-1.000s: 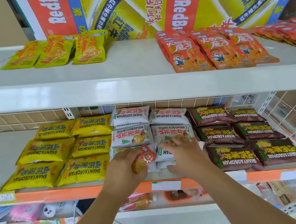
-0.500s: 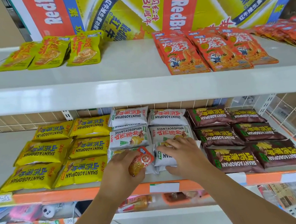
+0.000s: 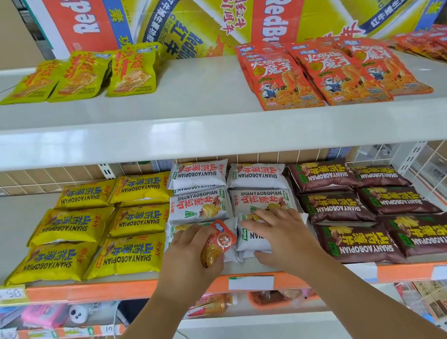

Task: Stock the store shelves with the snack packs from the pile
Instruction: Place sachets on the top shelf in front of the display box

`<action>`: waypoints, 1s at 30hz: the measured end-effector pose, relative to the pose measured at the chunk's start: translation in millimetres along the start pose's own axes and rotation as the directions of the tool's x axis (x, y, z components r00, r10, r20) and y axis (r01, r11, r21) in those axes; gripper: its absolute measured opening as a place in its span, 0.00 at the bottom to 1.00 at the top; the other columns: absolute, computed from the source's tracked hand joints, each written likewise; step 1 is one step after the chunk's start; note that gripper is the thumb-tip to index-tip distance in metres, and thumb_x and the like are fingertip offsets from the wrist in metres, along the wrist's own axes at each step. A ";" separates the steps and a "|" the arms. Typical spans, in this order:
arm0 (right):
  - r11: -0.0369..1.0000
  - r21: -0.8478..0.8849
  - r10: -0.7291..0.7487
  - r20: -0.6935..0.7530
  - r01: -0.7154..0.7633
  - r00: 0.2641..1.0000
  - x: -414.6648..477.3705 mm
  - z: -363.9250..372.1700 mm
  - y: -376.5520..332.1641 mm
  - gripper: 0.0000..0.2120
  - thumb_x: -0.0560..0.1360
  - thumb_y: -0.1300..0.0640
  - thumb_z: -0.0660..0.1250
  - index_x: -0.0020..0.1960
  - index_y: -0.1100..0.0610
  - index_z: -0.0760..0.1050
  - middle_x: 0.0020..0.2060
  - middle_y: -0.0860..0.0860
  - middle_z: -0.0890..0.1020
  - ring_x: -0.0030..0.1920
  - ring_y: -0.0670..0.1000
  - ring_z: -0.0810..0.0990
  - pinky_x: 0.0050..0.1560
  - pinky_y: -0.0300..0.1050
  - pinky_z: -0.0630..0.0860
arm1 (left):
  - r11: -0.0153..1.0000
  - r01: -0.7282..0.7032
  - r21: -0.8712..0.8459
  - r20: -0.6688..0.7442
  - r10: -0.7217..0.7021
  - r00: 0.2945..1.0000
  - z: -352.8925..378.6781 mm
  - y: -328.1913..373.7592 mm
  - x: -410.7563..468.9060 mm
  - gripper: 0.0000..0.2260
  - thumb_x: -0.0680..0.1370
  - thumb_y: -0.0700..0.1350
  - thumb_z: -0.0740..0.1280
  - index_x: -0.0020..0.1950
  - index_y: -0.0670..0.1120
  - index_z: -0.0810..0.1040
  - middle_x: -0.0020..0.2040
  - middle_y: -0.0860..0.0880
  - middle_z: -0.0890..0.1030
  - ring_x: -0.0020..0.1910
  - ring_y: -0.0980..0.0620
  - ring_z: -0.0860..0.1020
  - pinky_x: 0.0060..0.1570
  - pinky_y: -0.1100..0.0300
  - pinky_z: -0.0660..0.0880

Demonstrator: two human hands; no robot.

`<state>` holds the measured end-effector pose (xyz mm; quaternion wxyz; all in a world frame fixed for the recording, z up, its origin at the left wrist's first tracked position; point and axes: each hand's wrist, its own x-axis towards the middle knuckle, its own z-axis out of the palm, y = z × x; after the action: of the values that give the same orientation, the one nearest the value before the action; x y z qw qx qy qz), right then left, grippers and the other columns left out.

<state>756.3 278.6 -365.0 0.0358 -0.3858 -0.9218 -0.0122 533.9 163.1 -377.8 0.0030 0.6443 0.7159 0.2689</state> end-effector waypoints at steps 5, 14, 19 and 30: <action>1.000 0.012 0.000 0.057 -0.001 0.998 2.5 -3.6 2.8 0.34 0.67 0.34 0.64 0.72 0.35 0.61 0.69 0.46 0.72 0.66 0.56 0.72 0.65 0.59 0.68 | 1.000 -0.004 0.002 0.007 0.004 1.000 -5.1 4.5 2.7 0.24 0.70 0.59 0.70 0.64 0.54 0.77 0.58 0.52 0.81 0.55 0.47 0.77 0.52 0.52 0.79; 0.961 0.271 0.097 -0.143 -0.055 0.985 -18.1 -35.9 -14.8 0.19 0.74 0.43 0.60 0.59 0.50 0.79 0.56 0.46 0.79 0.57 0.51 0.77 0.60 0.52 0.74 | 0.997 0.002 -0.072 -0.056 -0.006 0.998 -25.6 21.8 0.0 0.26 0.70 0.58 0.76 0.66 0.53 0.77 0.58 0.53 0.82 0.56 0.50 0.77 0.54 0.57 0.77; 0.916 0.395 0.121 -0.098 -0.073 0.988 -37.8 -43.8 -62.1 0.14 0.76 0.55 0.58 0.56 0.49 0.78 0.48 0.47 0.82 0.48 0.50 0.78 0.48 0.49 0.76 | 0.994 -0.007 -0.108 -0.086 -0.002 0.996 -36.1 44.9 2.2 0.25 0.70 0.61 0.71 0.64 0.53 0.79 0.56 0.53 0.83 0.53 0.51 0.77 0.50 0.58 0.76; 0.662 0.685 0.448 -0.038 -0.303 0.893 -60.7 -73.1 -105.1 0.12 0.77 0.53 0.62 0.58 0.41 0.72 0.46 0.41 0.79 0.46 0.43 0.77 0.47 0.44 0.76 | 0.939 -0.170 -0.298 -0.088 0.151 0.985 -74.3 59.5 -24.5 0.23 0.73 0.45 0.73 0.68 0.56 0.75 0.58 0.55 0.81 0.51 0.58 0.73 0.47 0.68 0.69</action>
<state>728.2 158.0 -296.1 0.2660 -0.5267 -0.7558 0.2839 566.7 113.6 -299.5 0.0573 0.6834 0.6108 0.3957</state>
